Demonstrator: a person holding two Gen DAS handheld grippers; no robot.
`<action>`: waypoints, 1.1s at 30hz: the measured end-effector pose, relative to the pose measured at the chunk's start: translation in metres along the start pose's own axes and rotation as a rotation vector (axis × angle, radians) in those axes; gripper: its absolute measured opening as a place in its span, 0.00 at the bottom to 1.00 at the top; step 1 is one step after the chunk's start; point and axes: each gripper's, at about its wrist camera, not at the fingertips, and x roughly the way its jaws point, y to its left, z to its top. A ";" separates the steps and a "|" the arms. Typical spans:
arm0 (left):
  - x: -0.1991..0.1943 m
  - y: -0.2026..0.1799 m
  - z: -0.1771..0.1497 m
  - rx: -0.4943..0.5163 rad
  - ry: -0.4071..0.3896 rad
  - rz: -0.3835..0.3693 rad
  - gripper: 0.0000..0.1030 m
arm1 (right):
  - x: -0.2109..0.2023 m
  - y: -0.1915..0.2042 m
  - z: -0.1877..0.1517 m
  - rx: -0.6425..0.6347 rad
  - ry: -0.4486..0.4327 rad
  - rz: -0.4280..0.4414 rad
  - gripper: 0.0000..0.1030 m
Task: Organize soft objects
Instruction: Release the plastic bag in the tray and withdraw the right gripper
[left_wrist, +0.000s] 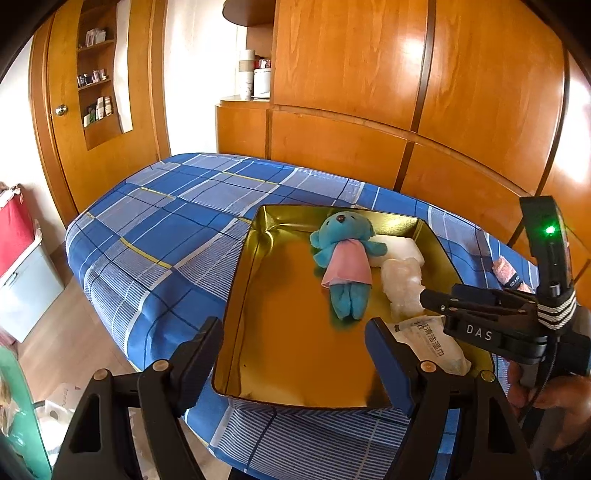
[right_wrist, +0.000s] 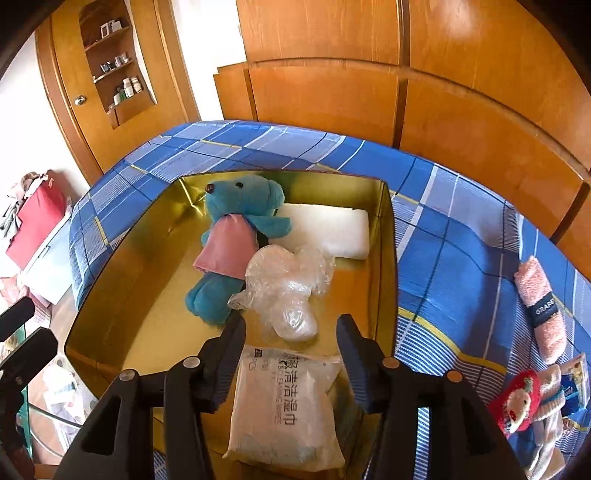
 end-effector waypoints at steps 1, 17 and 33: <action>0.000 -0.001 0.000 0.004 0.001 -0.002 0.77 | -0.002 0.000 -0.001 0.001 -0.005 0.000 0.50; -0.007 -0.016 -0.002 0.045 -0.004 -0.015 0.77 | -0.038 -0.009 -0.012 0.032 -0.079 -0.022 0.50; -0.010 -0.047 0.001 0.127 -0.010 -0.047 0.77 | -0.087 -0.064 -0.030 0.093 -0.145 -0.098 0.50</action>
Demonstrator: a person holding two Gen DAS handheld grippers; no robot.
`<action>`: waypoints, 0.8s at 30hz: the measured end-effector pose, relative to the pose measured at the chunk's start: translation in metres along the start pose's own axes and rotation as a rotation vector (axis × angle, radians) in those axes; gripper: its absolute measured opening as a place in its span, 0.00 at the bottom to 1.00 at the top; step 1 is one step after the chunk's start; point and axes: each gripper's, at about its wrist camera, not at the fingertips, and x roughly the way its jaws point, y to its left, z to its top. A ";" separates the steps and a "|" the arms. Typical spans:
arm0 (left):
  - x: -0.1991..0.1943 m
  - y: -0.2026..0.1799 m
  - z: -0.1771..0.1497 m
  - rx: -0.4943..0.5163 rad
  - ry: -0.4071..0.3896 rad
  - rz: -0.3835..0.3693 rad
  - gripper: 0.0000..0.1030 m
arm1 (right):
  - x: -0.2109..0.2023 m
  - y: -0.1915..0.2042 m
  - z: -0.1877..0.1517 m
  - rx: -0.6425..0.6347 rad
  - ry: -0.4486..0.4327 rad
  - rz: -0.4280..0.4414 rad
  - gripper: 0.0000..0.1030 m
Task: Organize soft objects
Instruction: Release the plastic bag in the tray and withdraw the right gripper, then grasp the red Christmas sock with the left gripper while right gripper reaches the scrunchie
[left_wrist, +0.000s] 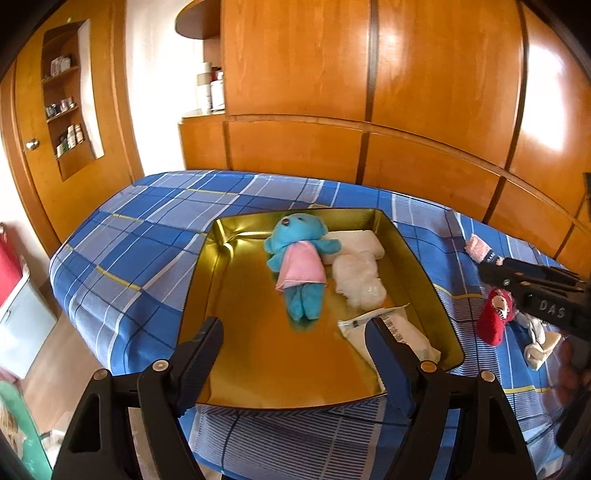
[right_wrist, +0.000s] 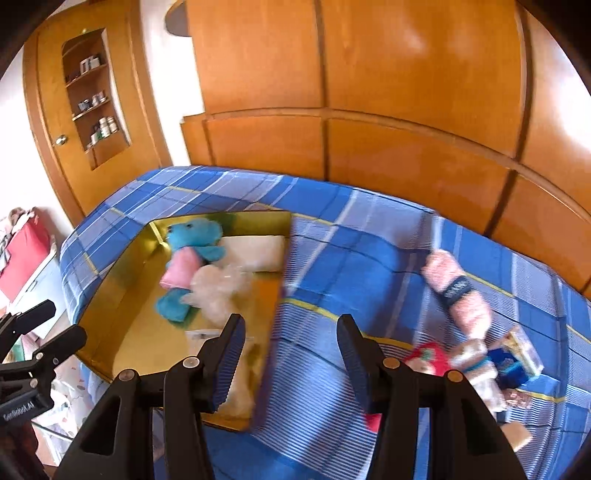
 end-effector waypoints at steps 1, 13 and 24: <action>0.000 -0.004 0.001 0.010 -0.001 -0.005 0.77 | -0.003 -0.008 -0.001 0.010 -0.004 -0.009 0.51; 0.006 -0.072 0.011 0.198 0.001 -0.132 0.77 | -0.048 -0.143 -0.031 0.250 -0.030 -0.215 0.59; 0.033 -0.184 0.010 0.438 0.044 -0.286 0.77 | -0.055 -0.226 -0.078 0.473 -0.026 -0.312 0.60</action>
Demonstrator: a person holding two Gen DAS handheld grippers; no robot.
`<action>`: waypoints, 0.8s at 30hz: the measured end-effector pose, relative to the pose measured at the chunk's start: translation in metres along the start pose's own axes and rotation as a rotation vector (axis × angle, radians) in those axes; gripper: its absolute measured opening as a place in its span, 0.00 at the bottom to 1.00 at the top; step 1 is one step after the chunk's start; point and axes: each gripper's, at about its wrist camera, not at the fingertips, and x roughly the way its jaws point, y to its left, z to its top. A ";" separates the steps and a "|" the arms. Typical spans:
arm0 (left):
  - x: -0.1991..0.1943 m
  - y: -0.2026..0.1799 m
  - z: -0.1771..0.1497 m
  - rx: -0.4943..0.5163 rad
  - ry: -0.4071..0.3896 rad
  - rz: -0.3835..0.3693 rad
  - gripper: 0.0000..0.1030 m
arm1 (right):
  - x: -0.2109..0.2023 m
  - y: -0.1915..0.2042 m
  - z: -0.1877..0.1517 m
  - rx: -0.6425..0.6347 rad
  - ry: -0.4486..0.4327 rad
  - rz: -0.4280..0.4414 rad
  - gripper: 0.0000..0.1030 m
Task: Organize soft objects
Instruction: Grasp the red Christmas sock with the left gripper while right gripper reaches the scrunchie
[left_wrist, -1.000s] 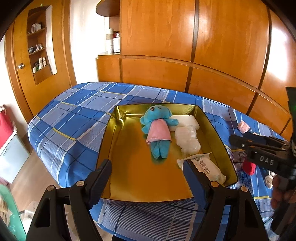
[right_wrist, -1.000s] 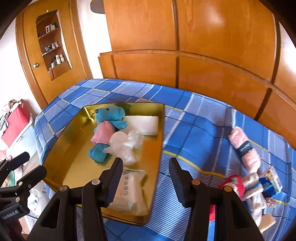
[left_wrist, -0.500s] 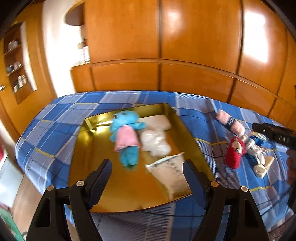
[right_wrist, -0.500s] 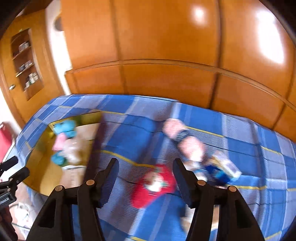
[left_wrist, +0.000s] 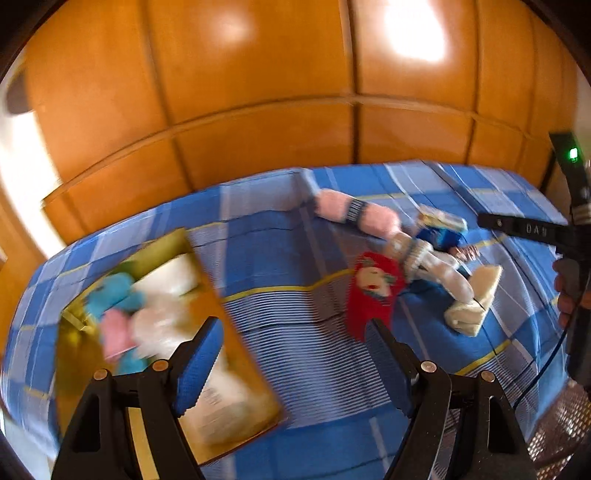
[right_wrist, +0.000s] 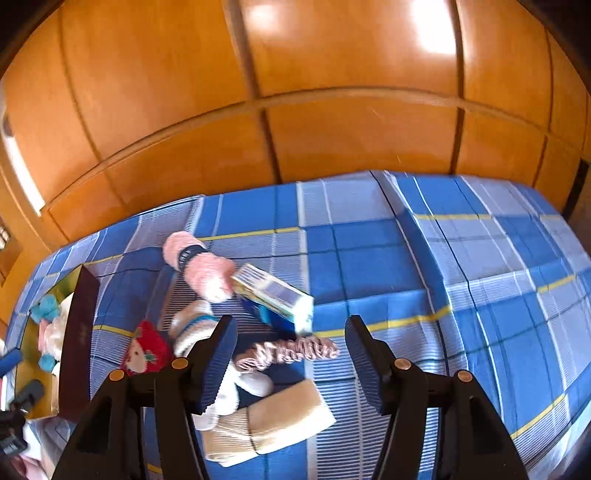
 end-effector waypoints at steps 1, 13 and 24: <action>0.008 -0.009 0.003 0.023 0.012 -0.013 0.77 | 0.001 -0.003 0.000 0.009 0.003 0.003 0.60; 0.093 -0.065 0.028 0.120 0.114 -0.082 0.80 | -0.004 -0.017 0.006 0.097 -0.014 0.054 0.60; 0.122 -0.073 0.026 0.085 0.152 -0.172 0.31 | 0.001 -0.034 0.008 0.170 -0.010 0.033 0.60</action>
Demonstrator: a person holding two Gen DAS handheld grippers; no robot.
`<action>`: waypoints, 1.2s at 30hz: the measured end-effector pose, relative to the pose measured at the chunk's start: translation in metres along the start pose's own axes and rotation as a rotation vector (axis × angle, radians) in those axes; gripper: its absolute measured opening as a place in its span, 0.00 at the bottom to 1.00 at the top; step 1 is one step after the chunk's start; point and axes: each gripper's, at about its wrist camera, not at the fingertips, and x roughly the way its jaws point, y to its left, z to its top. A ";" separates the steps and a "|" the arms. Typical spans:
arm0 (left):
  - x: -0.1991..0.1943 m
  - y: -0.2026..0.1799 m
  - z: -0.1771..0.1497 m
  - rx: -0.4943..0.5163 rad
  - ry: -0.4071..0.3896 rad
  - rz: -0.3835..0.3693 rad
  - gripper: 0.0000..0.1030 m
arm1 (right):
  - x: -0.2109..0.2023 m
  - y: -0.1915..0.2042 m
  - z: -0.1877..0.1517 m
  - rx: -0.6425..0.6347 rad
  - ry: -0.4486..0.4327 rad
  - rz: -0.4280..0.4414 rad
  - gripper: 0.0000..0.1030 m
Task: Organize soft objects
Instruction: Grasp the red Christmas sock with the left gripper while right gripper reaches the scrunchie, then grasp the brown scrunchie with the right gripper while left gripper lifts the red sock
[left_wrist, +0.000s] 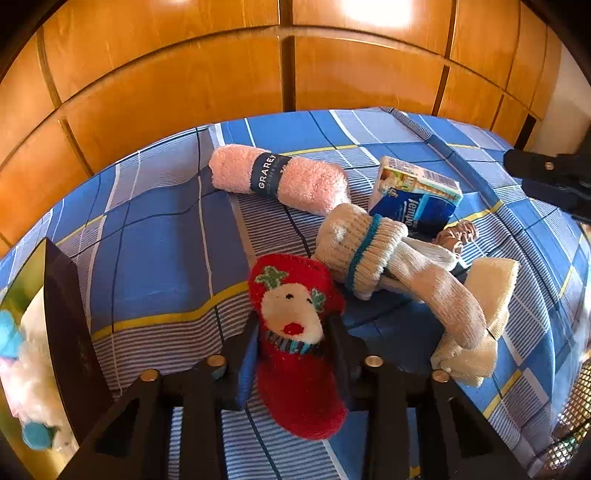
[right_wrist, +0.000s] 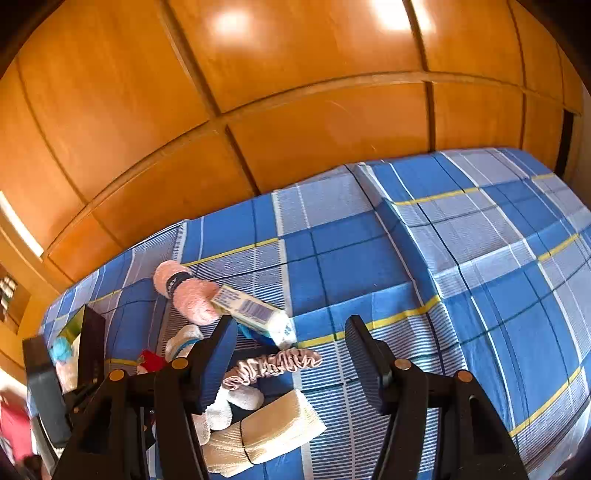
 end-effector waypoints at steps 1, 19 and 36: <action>-0.003 -0.001 -0.002 -0.007 -0.006 0.000 0.30 | 0.001 -0.003 0.000 0.015 0.005 0.000 0.60; -0.050 0.002 -0.068 -0.064 -0.013 -0.057 0.29 | 0.016 -0.018 -0.008 0.086 0.057 0.029 0.60; -0.043 -0.002 -0.076 -0.066 -0.015 -0.061 0.30 | 0.067 0.004 -0.027 0.038 0.204 0.054 0.65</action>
